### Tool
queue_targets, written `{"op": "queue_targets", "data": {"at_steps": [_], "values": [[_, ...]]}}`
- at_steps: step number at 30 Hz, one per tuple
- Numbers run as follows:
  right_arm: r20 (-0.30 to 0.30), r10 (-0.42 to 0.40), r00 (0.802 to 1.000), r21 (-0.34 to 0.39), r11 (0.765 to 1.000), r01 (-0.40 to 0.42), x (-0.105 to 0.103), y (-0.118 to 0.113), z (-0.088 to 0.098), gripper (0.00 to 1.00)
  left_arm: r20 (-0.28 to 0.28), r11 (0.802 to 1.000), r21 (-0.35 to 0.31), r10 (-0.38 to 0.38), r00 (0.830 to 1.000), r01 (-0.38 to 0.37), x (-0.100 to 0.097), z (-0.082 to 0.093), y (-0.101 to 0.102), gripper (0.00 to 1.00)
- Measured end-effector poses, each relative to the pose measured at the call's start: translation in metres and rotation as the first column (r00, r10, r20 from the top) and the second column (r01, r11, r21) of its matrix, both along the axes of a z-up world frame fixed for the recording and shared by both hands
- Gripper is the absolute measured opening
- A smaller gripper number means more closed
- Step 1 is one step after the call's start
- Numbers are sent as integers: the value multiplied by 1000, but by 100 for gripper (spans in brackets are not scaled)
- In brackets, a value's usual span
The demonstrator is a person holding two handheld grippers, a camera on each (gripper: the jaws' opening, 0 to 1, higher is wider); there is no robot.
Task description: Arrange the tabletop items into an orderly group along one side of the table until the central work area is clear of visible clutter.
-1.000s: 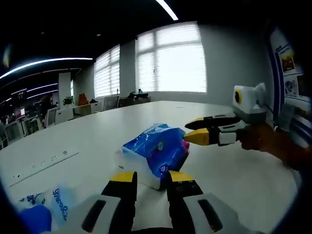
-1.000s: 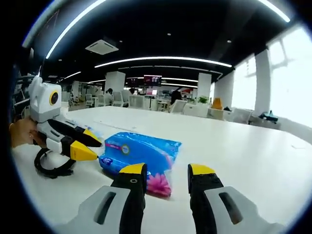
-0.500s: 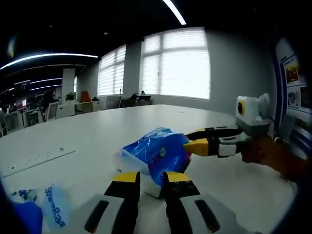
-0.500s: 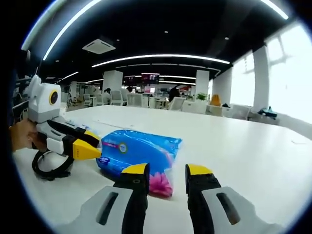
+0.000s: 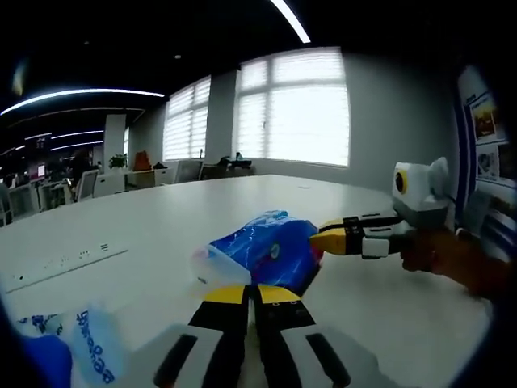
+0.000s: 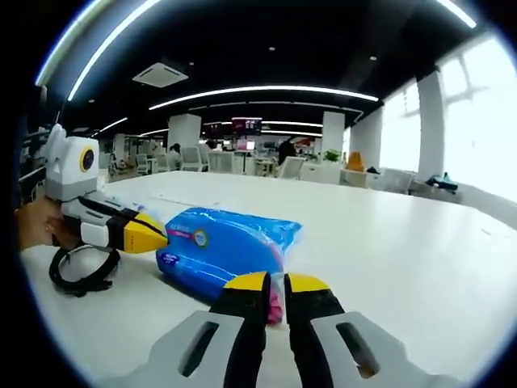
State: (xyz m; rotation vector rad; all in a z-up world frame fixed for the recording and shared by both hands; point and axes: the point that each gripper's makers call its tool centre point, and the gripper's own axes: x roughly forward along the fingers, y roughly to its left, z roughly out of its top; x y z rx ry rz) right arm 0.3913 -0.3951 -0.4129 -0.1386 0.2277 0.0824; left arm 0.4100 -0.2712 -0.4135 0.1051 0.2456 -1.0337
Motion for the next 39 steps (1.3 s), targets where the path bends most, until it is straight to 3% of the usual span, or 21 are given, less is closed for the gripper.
{"op": "queue_targets", "data": {"at_steps": [12,30,39], "values": [[24,-10,1000,-58,998,11,2,4,5,2,109,999,39,-15,994,11,2,7,0,0],[53,18,998,-91,996,-13,7,22,11,1,167,998,60,-12,986,3,13,15,16,0],[79,37,996,-117,993,-28,9,39,22,1,207,997,70,-25,978,10,14,28,26,0]]}}
